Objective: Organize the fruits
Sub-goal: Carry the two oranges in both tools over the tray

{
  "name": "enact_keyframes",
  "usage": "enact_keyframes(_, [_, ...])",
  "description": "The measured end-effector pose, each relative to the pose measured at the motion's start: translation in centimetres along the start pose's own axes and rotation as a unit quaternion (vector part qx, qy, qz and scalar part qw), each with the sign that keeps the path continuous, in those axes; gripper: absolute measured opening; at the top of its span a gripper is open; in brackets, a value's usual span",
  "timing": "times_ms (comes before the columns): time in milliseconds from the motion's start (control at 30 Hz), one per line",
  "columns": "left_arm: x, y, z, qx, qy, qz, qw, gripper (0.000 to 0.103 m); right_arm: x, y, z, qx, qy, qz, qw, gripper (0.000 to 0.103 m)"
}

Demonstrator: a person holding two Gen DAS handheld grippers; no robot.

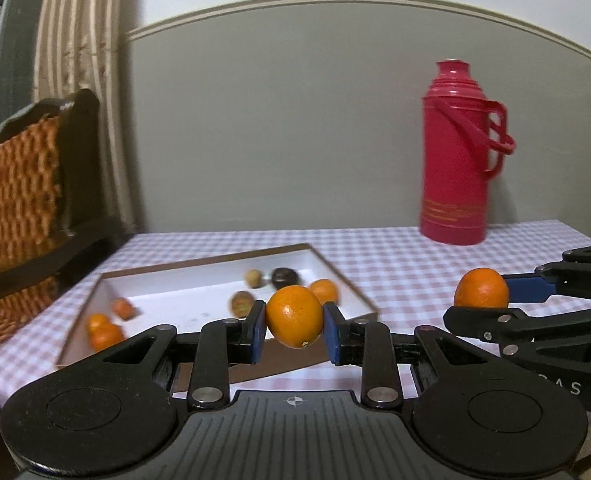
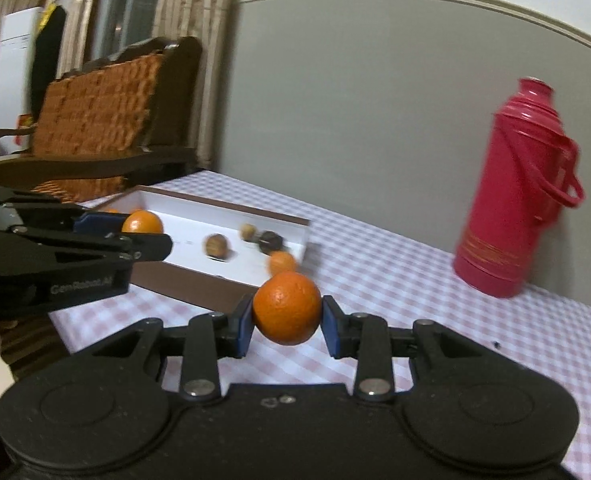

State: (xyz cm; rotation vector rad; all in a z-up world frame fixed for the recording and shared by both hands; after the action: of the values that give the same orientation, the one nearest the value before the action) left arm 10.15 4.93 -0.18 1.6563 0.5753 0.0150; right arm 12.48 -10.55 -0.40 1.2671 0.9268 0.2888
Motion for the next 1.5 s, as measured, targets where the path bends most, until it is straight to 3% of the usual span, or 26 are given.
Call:
enact_keyframes(500, [1.1, -0.8, -8.1, -0.028, 0.072, -0.005, 0.997, 0.03, 4.0, 3.7, -6.1, -0.044, 0.066, 0.027, 0.996, 0.026])
enact_keyframes(733, [2.7, -0.2, -11.1, -0.039, 0.097, -0.003, 0.9945, 0.03, 5.9, 5.4, -7.4, -0.051, 0.072, 0.041, 0.995, 0.026])
enact_keyframes(1200, [7.6, 2.1, -12.7, -0.058, 0.11, 0.007, 0.9922, 0.03, 10.3, 8.2, -4.2, -0.033, 0.038, 0.059, 0.997, 0.026])
enact_keyframes(1500, [12.2, 2.2, -12.1, -0.059, 0.106, -0.018, 0.9924, 0.03, 13.7, 8.3, -1.0, -0.015, 0.024, 0.046, 0.999, 0.026])
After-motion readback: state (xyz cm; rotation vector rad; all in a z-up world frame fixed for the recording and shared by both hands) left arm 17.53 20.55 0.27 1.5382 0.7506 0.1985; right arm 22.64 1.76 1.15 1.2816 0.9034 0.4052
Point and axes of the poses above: each gripper's, at about its wrist camera, not at the fingertips, and x roughly the way its jaws point, z to its right, y to its top, the point moved 5 cm from there along x, roughly the way its jaws point, and after that the axes turned 14 degrees about y, right-handed, at the moved point
